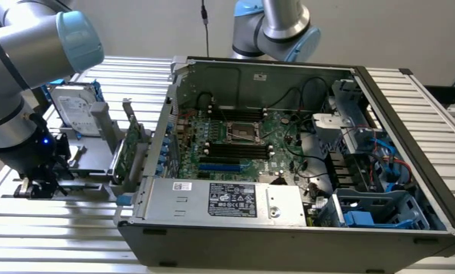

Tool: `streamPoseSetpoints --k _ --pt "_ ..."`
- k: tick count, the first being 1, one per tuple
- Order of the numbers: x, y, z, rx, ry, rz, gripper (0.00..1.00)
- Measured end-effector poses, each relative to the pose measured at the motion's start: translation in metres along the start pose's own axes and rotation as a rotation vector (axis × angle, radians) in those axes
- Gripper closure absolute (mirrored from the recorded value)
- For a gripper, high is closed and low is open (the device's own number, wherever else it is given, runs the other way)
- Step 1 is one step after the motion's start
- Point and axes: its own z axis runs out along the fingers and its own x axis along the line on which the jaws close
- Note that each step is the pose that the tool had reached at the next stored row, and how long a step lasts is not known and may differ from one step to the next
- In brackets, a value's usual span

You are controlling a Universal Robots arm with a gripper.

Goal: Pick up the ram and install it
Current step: 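Pick up the ram and move it above insertion slot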

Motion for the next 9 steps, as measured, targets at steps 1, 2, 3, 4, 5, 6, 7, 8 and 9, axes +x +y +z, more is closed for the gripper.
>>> streamPoseSetpoints --k 1,2,3,4,5,6,7,8,9 --pt "0.0 -0.0001 0.0 0.0 -0.0006 0.0 0.58" --pt "0.0 -0.0001 0.0 0.0 -0.001 0.0 0.64" --pt "0.0 -0.0002 0.0 0.0 -0.0013 0.0 0.64" --pt "0.0001 -0.0003 0.0 -0.0001 -0.0015 0.0 0.71" --pt "0.0 -0.0006 0.0 -0.0001 -0.0018 0.0 0.71" --pt "0.0 -0.001 0.0 -0.0002 -0.002 0.0 0.71" --pt "0.0 -0.0013 0.0 -0.0004 -0.0021 0.0 0.71" --pt "0.0 -0.0016 0.0 -0.0005 -0.0022 0.0 0.73" --pt "0.0 -0.0018 0.0 -0.0006 -0.0023 0.0 0.8"
